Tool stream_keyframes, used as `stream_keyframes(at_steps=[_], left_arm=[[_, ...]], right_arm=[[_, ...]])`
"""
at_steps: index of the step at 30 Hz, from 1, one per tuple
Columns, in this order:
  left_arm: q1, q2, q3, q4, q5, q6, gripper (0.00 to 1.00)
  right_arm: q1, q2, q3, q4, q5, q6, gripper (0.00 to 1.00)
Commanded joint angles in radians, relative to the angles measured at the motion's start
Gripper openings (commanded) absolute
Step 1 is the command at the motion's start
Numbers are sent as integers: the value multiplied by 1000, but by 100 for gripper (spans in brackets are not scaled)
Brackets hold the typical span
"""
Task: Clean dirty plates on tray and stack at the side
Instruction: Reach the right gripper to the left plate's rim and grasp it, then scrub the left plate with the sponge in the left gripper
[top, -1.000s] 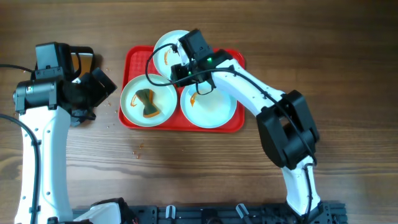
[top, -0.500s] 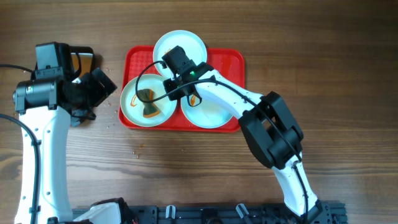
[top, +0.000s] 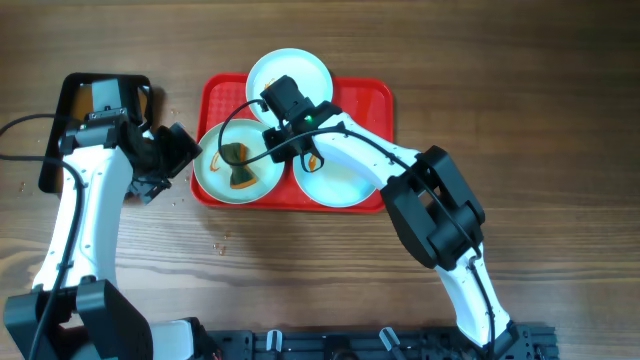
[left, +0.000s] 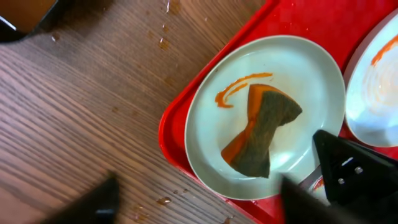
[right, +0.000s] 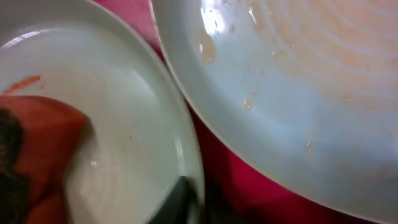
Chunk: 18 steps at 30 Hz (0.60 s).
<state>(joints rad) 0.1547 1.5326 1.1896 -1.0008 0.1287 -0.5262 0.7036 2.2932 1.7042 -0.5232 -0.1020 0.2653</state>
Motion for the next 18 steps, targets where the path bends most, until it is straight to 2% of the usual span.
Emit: stream_keyframes(at_steps=[1,2,3,4,5,7,9,11,13,17,18], left_arm=[[1,5,-33,31,14,-2,44],[-4,5,-46,45,23,-2,36],[-17,5,-72,79,55,-2,31],[-33,5,-96,118,93,-2,31],[-49,5,-114,149,108,-3,33],[-94,12,-167,240,110,-17,44],[-129,35,-195,297,111,-89,47],[-169,75,-198,351,110,-111,54],[-210,136,-198,422,110,-111,56],[-223,229,-198,467,102,-111,54],[-223,234,-198,467,89,-111,47]], right_arm=[[0,50,-10,-4,17,0,4],[0,50,-10,-4,17,-1,4],[0,50,-10,-4,17,0,4],[0,50,-10,-4,17,-1,4],[0,50,-10,-4,17,0,4],[0,50,-10,-4,17,0,4],[0,50,-10,-3,17,0,4],[0,50,-10,-3,17,0,4],[0,50,-10,-3,17,0,4],[0,50,-10,-5,17,-3,4],[0,50,-10,-4,17,-3,5]])
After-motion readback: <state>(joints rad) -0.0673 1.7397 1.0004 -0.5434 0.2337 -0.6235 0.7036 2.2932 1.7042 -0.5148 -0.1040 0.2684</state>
